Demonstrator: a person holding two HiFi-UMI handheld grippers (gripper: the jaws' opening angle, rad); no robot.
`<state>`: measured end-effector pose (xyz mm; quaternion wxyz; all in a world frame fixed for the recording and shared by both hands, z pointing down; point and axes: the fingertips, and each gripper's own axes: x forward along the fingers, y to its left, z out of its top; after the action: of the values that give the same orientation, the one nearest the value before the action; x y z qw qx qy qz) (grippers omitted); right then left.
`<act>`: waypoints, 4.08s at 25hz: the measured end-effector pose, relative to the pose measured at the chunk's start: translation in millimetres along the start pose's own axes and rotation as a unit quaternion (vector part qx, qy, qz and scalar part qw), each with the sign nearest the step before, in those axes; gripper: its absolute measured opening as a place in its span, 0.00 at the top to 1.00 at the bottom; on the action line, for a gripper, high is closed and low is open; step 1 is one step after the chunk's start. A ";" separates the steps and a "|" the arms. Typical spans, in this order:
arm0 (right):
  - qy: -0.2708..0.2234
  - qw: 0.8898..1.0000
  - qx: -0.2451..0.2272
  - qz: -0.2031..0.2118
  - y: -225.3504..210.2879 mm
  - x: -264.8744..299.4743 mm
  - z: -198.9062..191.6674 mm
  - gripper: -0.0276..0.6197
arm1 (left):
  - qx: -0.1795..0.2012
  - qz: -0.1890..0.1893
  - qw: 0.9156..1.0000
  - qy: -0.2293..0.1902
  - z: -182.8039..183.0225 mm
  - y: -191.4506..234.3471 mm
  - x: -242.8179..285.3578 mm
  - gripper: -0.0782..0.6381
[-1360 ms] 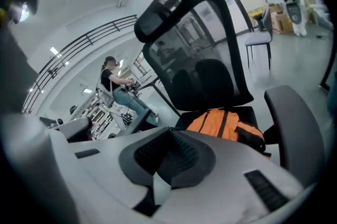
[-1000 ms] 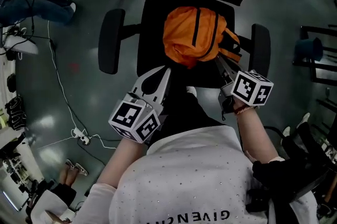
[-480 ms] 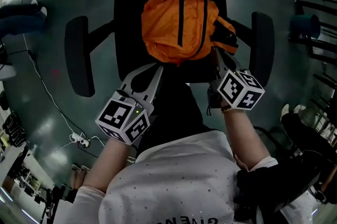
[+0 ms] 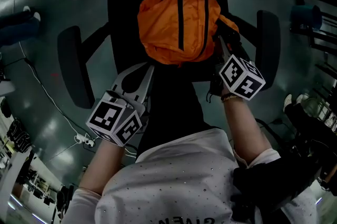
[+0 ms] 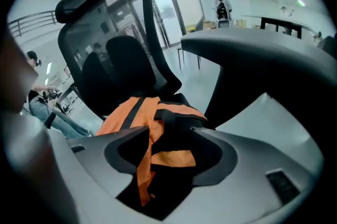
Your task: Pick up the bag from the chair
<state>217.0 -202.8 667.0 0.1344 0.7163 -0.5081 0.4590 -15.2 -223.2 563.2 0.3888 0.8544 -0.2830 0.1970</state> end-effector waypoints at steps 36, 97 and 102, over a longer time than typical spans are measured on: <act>0.064 0.982 -0.150 0.092 47.9 -9.7 -9.3 0.91 | -0.033 0.038 0.996 -0.075 37.7 0.9 -33.7 0.88; 0.013 0.849 -0.125 0.514 260.3 -302.0 53.4 0.96 | -0.001 0.189 0.935 -0.301 100.2 -121.7 -247.6 0.88; -0.031 0.820 -0.130 0.556 280.4 -345.9 82.2 0.96 | 0.023 0.156 0.932 -0.325 117.6 -143.3 -254.7 0.88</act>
<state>-0.4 -173.4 270.9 -0.0679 0.3015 -0.8791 0.3628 -104.4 -153.3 269.3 0.2197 0.8256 -0.5191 -0.0271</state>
